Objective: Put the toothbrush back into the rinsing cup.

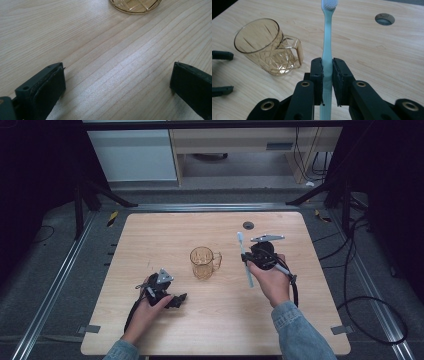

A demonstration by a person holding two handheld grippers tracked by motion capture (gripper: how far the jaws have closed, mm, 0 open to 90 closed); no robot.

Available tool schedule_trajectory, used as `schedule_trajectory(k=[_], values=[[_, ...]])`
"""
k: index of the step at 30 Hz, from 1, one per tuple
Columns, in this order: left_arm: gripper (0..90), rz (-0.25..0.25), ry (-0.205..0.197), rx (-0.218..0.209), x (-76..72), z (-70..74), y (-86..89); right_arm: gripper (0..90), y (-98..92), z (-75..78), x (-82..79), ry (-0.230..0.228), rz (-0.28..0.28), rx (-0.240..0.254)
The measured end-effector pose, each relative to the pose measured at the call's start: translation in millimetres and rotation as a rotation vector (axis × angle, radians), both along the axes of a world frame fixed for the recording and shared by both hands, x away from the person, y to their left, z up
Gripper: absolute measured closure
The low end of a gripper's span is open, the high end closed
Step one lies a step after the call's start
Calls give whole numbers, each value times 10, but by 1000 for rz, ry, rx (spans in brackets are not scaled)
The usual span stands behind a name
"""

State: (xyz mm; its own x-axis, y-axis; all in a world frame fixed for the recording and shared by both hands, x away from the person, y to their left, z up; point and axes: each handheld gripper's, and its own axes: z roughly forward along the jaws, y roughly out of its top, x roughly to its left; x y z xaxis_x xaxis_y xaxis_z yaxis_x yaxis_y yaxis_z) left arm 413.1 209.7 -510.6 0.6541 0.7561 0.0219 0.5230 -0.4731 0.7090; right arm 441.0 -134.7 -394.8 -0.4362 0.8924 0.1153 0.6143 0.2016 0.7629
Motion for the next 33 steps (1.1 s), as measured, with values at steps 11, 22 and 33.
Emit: schedule_trajectory(k=[11, 22, 33], values=[[0, 0, 0, 0, 1, 0, 0, 790, 114, -1, -33, -75, -47, 47], [0, 0, 0, -1, 1, 0, -1, 790, 218, 10, -58, -112, -34, 67], [0, 1, 0, 0, 1, 0, -1, 790, 285, 14, -70, -153, -34, 88]])
